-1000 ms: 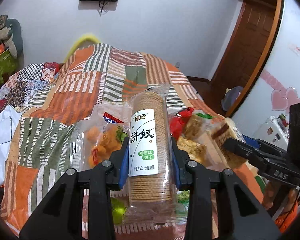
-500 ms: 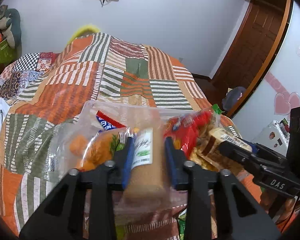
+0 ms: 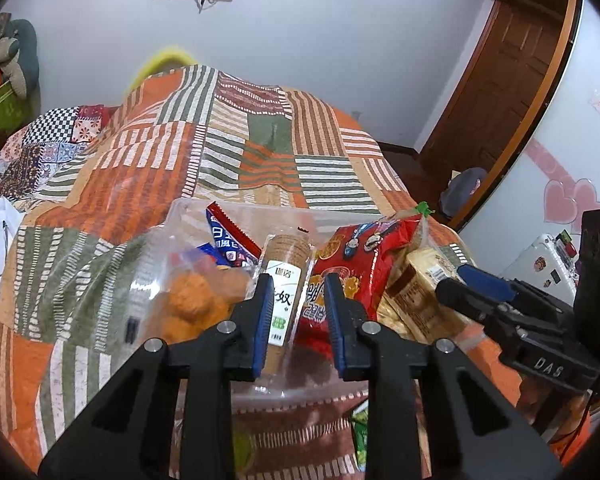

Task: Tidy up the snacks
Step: 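Open both tools to drop the cracker roll and bread pack into the box, then grasp the green MENG jelly cup with the left tool while the right grasps the green pea bag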

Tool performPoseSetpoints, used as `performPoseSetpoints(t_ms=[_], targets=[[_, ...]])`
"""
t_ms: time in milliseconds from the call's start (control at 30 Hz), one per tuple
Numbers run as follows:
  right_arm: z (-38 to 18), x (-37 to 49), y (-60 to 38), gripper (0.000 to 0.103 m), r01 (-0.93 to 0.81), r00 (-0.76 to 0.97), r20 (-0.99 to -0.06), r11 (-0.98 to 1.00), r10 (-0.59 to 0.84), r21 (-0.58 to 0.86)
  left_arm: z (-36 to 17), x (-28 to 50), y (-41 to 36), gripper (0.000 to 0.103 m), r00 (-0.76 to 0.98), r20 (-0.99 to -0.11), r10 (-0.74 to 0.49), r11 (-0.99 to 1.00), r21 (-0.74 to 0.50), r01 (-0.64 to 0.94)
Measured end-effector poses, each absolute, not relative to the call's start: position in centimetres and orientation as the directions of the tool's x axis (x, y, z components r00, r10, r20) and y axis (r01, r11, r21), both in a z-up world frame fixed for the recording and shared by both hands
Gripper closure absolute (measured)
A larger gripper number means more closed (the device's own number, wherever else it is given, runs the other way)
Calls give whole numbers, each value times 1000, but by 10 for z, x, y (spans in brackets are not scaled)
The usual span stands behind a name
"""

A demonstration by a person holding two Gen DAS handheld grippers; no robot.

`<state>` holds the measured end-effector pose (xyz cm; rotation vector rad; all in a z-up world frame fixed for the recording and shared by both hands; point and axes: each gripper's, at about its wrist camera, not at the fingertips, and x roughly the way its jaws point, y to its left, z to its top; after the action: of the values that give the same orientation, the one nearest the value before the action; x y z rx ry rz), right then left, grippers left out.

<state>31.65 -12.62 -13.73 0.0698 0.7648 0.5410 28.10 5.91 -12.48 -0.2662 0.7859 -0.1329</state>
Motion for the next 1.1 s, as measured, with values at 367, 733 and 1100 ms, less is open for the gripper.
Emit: performPoseSetpoints(t_ms=[367, 733, 1100], targets=[[-113, 288, -134, 49, -486, 607, -600, 840, 522, 239, -102, 237, 65, 64, 720, -662, -206, 966, -257, 41], [-124, 262, -128, 40, -514, 573, -617, 823, 539, 242, -102, 191, 70, 34, 724, -677, -132, 985, -171, 21], [-153, 253, -119, 36, -515, 521, -679, 825, 517, 233, -153, 178, 88, 33, 633, -768, -101, 986, -160, -37]])
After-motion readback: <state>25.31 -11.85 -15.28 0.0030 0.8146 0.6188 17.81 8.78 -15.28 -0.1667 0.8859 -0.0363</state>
